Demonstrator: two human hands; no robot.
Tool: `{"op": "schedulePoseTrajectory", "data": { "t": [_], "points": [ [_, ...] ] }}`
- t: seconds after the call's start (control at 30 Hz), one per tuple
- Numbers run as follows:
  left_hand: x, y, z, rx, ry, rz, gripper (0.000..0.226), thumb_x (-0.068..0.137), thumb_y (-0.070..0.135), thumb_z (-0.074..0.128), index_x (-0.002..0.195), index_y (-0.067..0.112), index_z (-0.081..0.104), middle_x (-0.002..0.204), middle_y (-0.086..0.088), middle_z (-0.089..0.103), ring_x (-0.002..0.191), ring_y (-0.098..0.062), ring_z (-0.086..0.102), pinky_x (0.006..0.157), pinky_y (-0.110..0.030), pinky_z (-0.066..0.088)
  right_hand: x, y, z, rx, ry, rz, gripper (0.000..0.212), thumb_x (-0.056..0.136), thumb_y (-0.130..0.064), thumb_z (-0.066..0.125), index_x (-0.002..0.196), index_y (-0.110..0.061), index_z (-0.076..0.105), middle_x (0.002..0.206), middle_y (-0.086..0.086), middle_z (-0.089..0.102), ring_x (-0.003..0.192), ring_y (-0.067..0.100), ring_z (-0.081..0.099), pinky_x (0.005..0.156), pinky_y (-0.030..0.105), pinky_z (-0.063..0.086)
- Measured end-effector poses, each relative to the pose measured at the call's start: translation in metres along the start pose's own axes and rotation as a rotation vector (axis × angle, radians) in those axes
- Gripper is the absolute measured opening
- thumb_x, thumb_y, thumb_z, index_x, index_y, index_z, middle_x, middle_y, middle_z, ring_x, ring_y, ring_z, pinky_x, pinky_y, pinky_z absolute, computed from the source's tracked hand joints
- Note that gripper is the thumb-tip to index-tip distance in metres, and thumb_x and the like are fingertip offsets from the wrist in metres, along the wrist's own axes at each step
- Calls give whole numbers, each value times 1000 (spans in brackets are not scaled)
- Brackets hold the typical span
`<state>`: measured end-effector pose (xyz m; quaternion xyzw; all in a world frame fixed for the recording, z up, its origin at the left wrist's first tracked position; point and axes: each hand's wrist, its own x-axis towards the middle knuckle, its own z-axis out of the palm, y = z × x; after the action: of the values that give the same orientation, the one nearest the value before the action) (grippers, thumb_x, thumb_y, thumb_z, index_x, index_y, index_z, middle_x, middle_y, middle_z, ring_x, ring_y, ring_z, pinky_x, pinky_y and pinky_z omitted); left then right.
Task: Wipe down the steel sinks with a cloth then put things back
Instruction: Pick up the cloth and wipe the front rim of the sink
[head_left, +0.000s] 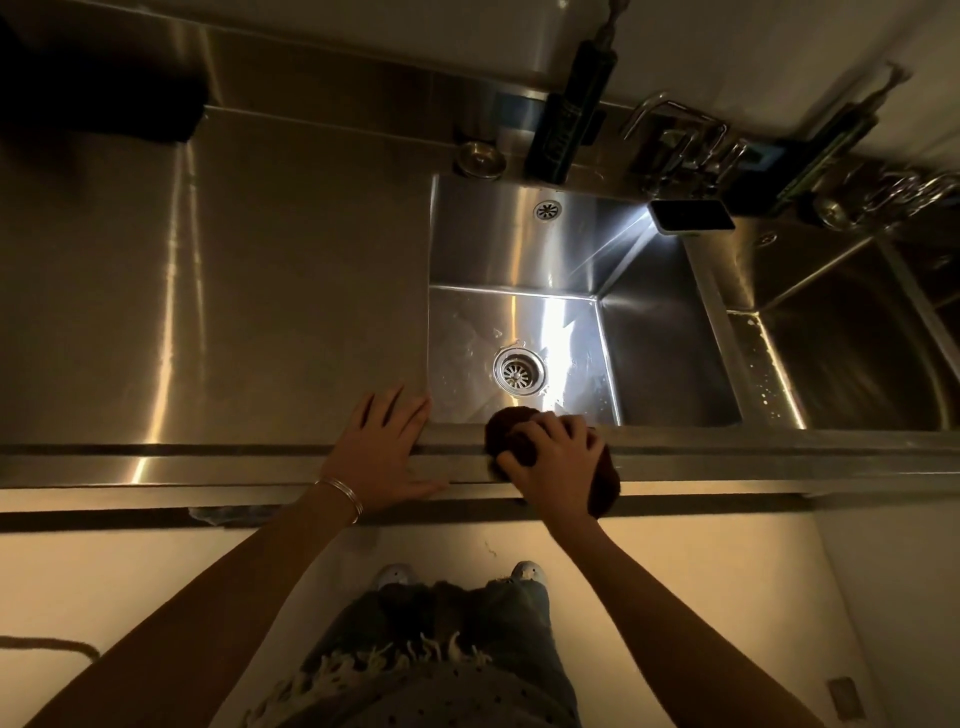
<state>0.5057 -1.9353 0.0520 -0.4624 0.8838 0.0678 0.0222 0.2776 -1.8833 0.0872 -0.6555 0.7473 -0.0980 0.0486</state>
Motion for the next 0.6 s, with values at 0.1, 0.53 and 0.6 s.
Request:
{"op": "schedulePoseTrajectory", "data": {
  "t": [0.1, 0.53, 0.6],
  "points": [
    [1, 0, 0, 6, -35, -4, 104, 72, 86, 21, 146, 14, 28, 155, -5, 22, 142, -33, 18, 114, -52, 11, 0, -20, 5, 9, 12, -88, 31, 67, -43, 75, 92, -25, 69, 102, -2, 67, 100, 32, 57, 89, 54, 41],
    [2, 1, -4, -29, -57, 6, 107, 70, 87, 14, 147, 14, 26, 155, -5, 23, 142, -34, 14, 115, -54, 10, -7, 18, -3, -24, 62, 103, 28, 77, -44, 71, 96, -24, 68, 109, 3, 64, 109, 35, 52, 94, 53, 34],
    [1, 1, -4, -46, -52, 14, 106, 72, 86, 14, 146, 12, 29, 152, -8, 28, 141, -35, 19, 114, -55, 12, -9, -4, 1, -19, 73, -9, 28, 73, -45, 74, 92, -25, 69, 105, 1, 66, 102, 33, 57, 88, 53, 41]
  ]
}}
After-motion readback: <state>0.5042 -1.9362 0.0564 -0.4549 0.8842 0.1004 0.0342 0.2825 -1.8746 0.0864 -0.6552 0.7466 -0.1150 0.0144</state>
